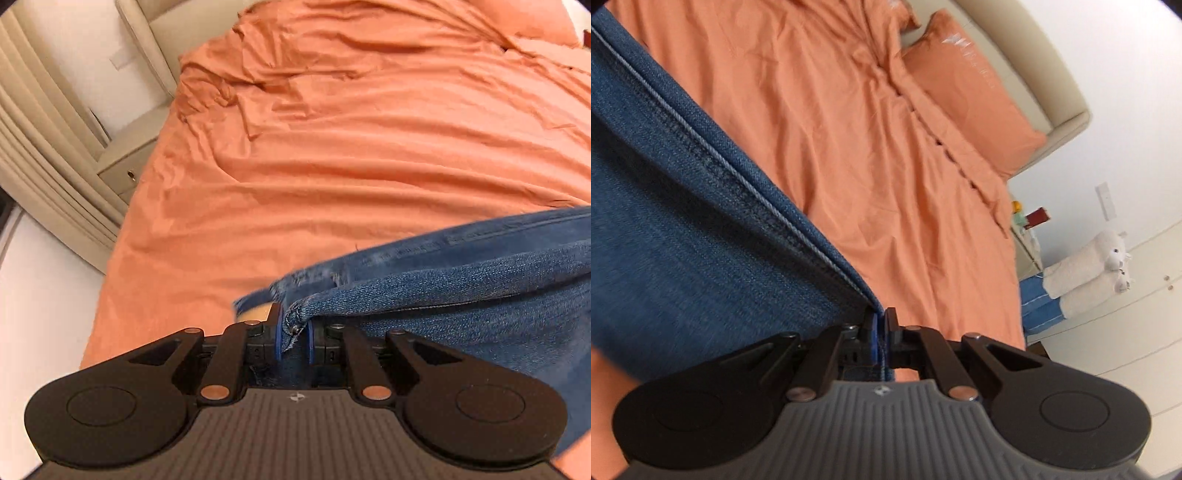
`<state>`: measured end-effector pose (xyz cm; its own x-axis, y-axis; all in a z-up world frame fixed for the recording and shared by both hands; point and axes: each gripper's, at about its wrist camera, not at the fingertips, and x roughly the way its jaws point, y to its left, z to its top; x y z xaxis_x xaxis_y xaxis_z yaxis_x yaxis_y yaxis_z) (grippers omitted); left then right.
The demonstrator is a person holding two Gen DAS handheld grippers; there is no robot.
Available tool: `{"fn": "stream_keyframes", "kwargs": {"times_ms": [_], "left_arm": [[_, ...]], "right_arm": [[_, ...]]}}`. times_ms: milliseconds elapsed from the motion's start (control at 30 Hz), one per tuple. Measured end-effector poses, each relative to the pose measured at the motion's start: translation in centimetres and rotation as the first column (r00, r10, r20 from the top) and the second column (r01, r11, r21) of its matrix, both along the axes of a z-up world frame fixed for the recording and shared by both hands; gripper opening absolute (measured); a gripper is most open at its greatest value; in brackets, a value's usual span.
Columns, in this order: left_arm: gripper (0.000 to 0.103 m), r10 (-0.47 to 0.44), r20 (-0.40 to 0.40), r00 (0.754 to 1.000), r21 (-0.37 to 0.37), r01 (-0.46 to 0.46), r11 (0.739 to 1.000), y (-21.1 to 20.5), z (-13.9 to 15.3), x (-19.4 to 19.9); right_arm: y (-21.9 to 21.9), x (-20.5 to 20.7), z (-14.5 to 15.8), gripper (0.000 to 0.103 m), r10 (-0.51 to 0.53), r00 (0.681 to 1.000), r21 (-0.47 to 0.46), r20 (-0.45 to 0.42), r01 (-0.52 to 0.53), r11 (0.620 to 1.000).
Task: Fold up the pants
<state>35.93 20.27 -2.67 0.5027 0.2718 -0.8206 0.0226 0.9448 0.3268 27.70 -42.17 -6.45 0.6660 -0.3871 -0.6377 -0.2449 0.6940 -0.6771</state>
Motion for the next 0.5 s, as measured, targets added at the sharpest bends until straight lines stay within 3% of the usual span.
{"fn": "stream_keyframes", "kwargs": {"times_ms": [133,300,500], "left_arm": [[0.014,0.008,-0.064,0.998,0.015,-0.007,1.000,0.1,-4.1,4.4],[0.015,0.004,-0.129,0.992,0.025,-0.001,1.000,0.2,-8.9,7.5],[0.014,0.012,-0.114,0.993,-0.006,-0.013,1.000,0.8,-10.3,8.1]], "right_arm": [[0.2,6.1,-3.7,0.000,-0.005,0.998,-0.005,-0.065,0.005,1.000],[0.8,10.9,-9.4,0.000,-0.002,0.985,-0.033,-0.173,-0.004,0.999],[0.8,12.4,-12.1,0.000,-0.009,0.983,-0.029,-0.182,0.003,1.000]]}}
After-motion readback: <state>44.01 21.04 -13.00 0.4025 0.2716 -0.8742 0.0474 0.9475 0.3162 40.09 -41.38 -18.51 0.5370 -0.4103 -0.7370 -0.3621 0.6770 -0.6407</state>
